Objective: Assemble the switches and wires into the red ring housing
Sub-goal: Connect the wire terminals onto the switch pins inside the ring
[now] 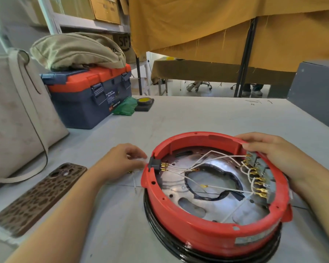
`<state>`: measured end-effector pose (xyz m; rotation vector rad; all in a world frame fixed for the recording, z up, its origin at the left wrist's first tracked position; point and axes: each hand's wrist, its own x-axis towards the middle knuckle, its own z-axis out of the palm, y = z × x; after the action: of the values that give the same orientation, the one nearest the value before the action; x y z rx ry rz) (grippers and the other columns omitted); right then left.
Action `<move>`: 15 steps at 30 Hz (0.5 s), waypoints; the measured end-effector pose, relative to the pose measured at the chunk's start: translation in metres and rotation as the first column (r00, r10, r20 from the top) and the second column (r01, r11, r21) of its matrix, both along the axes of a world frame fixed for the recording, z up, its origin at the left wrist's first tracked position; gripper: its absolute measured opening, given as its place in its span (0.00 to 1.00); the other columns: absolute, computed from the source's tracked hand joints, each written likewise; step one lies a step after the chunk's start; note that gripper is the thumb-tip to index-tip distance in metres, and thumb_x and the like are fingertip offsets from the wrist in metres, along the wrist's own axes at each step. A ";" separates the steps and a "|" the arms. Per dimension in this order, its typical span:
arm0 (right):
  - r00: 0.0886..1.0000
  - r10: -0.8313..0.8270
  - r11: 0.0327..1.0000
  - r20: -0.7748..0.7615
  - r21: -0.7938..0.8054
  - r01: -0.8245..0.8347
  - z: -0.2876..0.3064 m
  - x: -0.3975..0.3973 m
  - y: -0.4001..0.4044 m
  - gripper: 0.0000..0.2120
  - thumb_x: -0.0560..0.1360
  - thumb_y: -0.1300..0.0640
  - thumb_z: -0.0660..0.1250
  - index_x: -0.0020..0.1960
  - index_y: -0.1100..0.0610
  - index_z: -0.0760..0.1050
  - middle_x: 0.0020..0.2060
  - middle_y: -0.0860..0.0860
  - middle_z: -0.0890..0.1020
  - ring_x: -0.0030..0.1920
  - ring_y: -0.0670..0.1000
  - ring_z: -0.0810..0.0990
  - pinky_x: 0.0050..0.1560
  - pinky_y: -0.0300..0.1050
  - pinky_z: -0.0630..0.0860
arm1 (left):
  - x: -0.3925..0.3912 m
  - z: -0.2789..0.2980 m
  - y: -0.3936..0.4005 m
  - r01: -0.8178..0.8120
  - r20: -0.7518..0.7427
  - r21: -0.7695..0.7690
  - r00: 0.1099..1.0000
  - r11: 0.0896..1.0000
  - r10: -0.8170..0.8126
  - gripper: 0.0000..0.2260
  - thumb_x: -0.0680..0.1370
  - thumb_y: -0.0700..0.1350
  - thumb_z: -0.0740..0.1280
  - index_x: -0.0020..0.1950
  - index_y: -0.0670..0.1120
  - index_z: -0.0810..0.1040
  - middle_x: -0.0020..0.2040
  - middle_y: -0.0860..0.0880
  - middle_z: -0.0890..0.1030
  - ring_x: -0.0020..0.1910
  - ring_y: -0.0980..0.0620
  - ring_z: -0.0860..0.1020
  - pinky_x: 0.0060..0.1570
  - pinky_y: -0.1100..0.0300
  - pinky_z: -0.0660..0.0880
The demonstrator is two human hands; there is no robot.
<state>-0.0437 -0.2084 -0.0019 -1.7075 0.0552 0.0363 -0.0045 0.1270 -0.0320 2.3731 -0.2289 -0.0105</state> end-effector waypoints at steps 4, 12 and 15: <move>1.000 0.004 1.000 0.008 -0.011 -0.004 0.000 -0.001 0.001 0.12 0.75 0.67 0.62 0.49 0.56 0.82 0.40 0.59 0.85 0.35 0.55 0.83 0.43 0.50 0.79 | 0.001 -0.002 0.002 0.024 0.061 0.082 0.998 0.996 -0.029 0.09 0.73 0.43 0.72 0.38 0.58 0.80 0.45 0.51 0.78 0.41 0.57 0.77 0.43 0.65 0.72; 1.000 0.011 0.999 -0.002 0.030 -0.011 -0.001 -0.002 0.001 0.12 0.75 0.66 0.62 0.50 0.57 0.81 0.40 0.59 0.85 0.34 0.54 0.84 0.34 0.44 0.81 | 0.010 -0.011 -0.007 -0.117 0.221 0.095 0.971 0.989 0.094 0.06 0.75 0.40 0.68 0.40 0.50 0.80 0.43 0.49 0.78 0.40 0.53 0.74 0.44 0.62 0.68; 1.000 0.008 0.999 -0.003 0.036 -0.008 -0.001 -0.002 0.000 0.12 0.75 0.67 0.62 0.50 0.57 0.81 0.40 0.59 0.85 0.34 0.54 0.84 0.34 0.43 0.81 | 0.013 -0.014 -0.008 -0.170 0.280 0.124 0.951 0.978 0.130 0.04 0.77 0.41 0.67 0.46 0.46 0.82 0.46 0.48 0.79 0.43 0.52 0.75 0.45 0.63 0.67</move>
<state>-0.0455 -0.2085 -0.0029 -1.6720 0.0494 0.0456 0.0088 0.1188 -0.0457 2.5294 -0.1810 0.3843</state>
